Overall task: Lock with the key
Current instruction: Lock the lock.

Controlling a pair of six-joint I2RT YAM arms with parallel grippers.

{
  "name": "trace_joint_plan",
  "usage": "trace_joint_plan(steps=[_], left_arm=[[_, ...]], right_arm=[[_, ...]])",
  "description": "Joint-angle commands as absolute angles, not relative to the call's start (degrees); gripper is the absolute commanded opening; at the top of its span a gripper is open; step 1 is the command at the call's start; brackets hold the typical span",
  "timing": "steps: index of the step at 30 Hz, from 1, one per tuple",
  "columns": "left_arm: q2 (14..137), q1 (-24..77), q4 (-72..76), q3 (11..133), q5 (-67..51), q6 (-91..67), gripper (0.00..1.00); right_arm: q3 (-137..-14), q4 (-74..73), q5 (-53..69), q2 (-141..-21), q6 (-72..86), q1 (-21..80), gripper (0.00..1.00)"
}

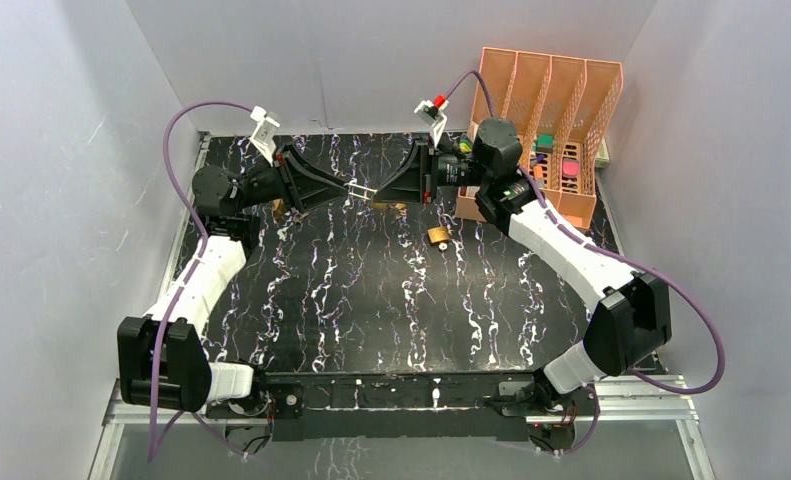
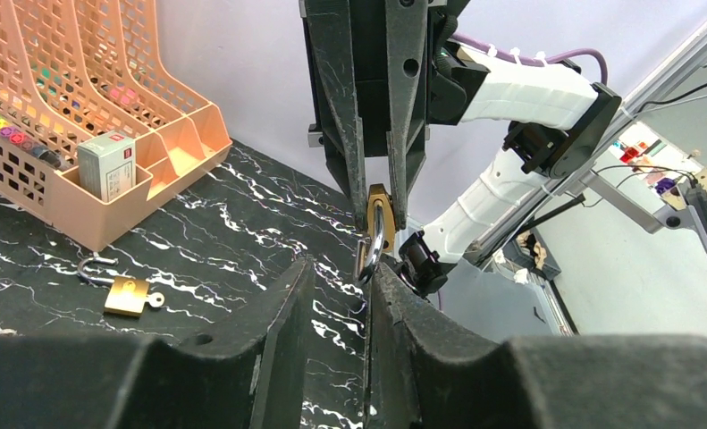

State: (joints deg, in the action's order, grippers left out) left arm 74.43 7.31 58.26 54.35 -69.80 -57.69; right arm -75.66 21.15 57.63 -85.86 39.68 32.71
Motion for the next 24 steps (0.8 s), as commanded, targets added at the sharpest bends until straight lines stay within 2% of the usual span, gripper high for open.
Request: trace_joint_plan(steps=[1, 10, 20, 23, 24], left_arm=[[74.09, 7.78, 59.95, 57.10, -71.09, -58.55, 0.28], [73.81, 8.23, 61.15, 56.82, -71.72, -58.51, 0.25], [74.26, 9.43, 61.55, 56.93, -71.49, -59.64, 0.28], [74.54, 10.13, 61.61, 57.36, -71.95, -59.81, 0.15], [74.65, 10.37, 61.63, 57.47, -72.05, -59.98, 0.05]], right_arm=[[-77.48, 25.05, 58.62, -85.44, 40.04, 32.80, 0.00], [-76.98, 24.14, 58.71, -85.17, 39.38, 32.79, 0.00], [-76.66, 22.39, 58.30, -85.17, 37.94, 32.85, 0.00], [-76.77, 21.55, 57.66, -85.15, 37.09, 32.87, 0.00], [-76.85, 21.09, 57.35, -85.16, 36.68, 32.92, 0.00]])
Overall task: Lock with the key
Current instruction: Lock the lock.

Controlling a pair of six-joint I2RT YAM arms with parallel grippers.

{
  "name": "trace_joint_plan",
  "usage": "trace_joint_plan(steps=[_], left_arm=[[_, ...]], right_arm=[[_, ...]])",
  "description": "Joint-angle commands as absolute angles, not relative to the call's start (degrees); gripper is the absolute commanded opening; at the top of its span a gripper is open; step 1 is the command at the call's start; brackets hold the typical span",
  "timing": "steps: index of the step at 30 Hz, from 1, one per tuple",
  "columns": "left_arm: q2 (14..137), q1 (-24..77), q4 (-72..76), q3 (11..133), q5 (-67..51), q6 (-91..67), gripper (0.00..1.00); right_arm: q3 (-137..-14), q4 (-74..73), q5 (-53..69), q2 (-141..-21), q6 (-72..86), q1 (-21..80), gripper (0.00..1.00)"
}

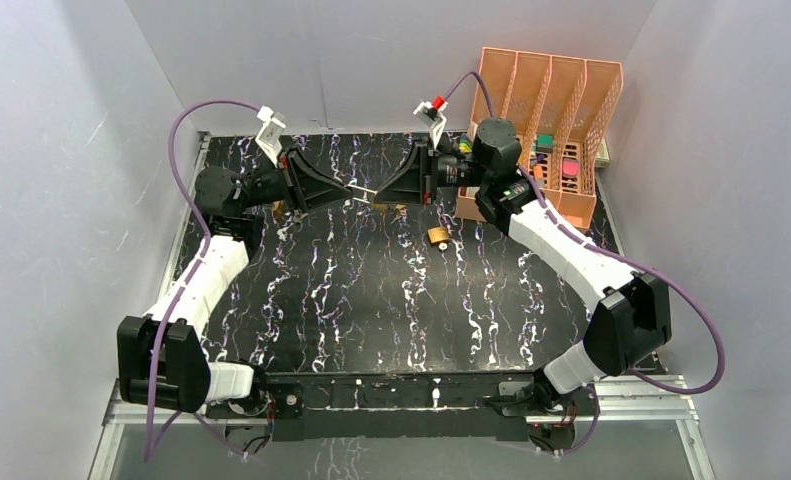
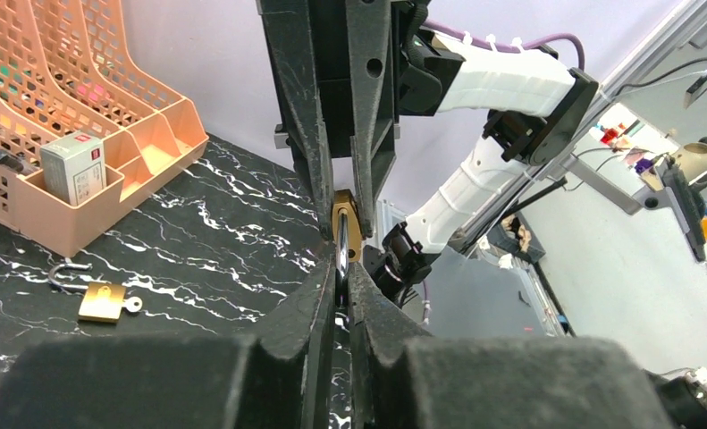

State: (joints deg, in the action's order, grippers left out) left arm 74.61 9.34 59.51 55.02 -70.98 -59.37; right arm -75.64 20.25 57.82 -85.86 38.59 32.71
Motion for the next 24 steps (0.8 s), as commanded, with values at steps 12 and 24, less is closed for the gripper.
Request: trace_joint_plan(steps=[12, 24], left_arm=[[75.93, 14.45, 62.06, 56.75, -71.77, -60.00, 0.00], [76.03, 15.38, 62.29, 55.22, -71.79, -56.03, 0.00]], right_arm=[[-78.99, 19.43, 52.71, -85.53, 33.41, 33.28, 0.00], [-81.16, 25.33, 56.88, -87.90, 38.36, 34.12, 0.00]])
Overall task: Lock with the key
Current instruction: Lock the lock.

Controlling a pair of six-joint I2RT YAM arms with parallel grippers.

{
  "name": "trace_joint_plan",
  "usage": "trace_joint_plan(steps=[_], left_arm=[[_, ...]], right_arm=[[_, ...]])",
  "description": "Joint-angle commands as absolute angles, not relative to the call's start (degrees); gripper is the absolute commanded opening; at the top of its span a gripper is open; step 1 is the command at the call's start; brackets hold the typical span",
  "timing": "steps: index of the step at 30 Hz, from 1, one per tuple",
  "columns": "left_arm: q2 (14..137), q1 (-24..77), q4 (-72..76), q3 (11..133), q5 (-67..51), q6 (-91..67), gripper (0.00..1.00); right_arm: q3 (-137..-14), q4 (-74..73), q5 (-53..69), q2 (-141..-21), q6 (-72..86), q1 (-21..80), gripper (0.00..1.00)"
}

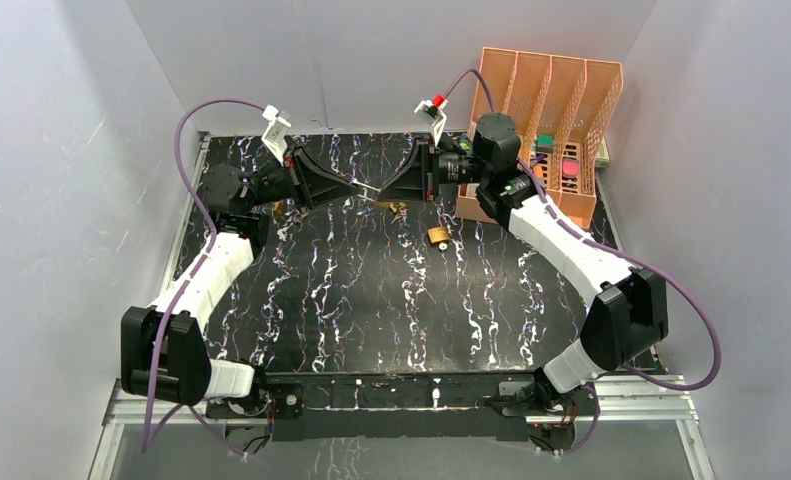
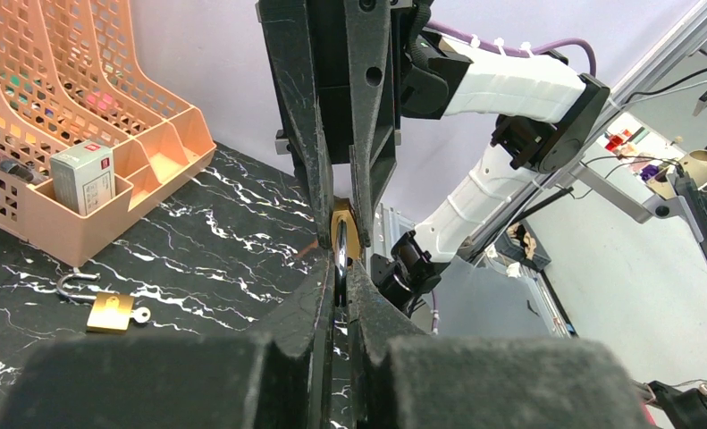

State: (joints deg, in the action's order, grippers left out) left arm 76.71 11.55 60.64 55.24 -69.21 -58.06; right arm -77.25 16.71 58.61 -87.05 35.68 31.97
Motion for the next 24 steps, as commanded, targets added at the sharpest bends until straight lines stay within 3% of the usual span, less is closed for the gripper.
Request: trace_joint_plan(steps=[1, 19, 24], left_arm=[[75.96, 15.38, 62.31, 55.12, -71.73, -55.66, 0.00], [76.00, 16.12, 62.14, 52.12, -70.97, -56.18, 0.00], [76.67, 17.29, 62.08, 52.21, -70.48, -57.33, 0.00]], right_arm=[[-81.03, 25.73, 57.55, -87.99, 38.95, 34.14, 0.00], [-78.53, 41.02, 49.61, -89.69, 44.69, 34.15, 0.00], [-78.57, 38.98, 44.31, -88.33, 40.31, 34.13, 0.00]])
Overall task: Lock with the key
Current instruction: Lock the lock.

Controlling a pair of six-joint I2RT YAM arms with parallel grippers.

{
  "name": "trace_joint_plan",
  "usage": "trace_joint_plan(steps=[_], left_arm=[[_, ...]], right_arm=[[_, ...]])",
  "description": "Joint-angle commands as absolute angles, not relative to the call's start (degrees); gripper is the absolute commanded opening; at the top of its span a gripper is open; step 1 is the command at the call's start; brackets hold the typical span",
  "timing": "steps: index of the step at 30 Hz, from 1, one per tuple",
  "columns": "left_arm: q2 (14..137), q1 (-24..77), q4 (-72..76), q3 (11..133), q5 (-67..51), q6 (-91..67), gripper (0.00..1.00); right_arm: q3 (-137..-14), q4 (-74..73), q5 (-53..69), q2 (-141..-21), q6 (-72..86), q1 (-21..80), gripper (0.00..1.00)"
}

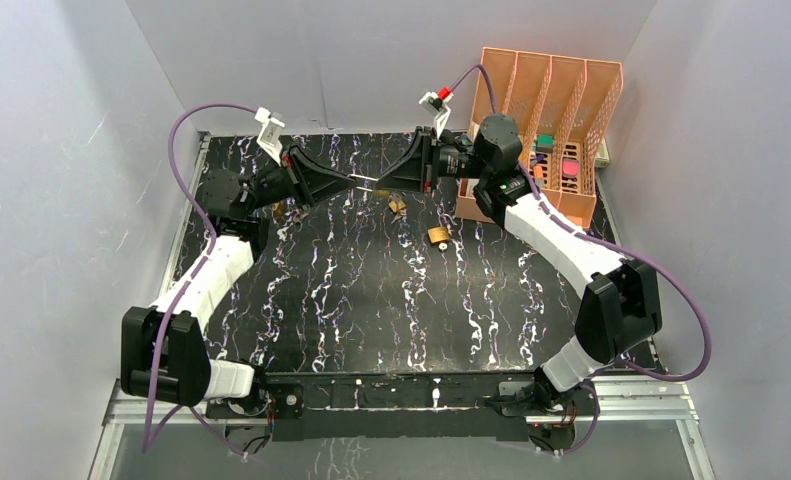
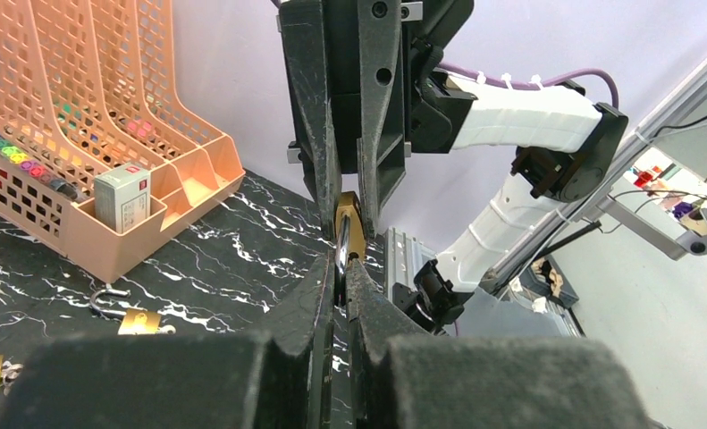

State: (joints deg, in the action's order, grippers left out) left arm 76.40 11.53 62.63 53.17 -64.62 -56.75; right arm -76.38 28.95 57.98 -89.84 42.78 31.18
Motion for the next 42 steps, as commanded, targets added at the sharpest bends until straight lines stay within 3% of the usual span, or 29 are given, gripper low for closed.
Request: trace_joint_plan(steps=[1, 18, 32, 42], left_arm=[[76.83, 17.81, 62.08, 52.21, -70.37, -57.54, 0.00], [74.58, 21.62, 63.63, 49.96, -53.21, -52.80, 0.00], [75.02, 21.36, 63.78, 52.91, -51.00, -52.91, 0.00], [80.62, 21.36, 78.16, 57.06, -54.94, -67.04, 0.00]], right_arm=[[-78.69, 39.06, 44.10, -88.45, 40.26, 34.14, 0.00], [-78.04, 41.58, 44.43, -89.48, 43.70, 35.35, 0.00], [-73.58, 32.59, 42.36, -84.15, 36.91, 35.37, 0.00], [-71.07, 34.25, 41.74, -85.10, 35.36, 37.36, 0.00]])
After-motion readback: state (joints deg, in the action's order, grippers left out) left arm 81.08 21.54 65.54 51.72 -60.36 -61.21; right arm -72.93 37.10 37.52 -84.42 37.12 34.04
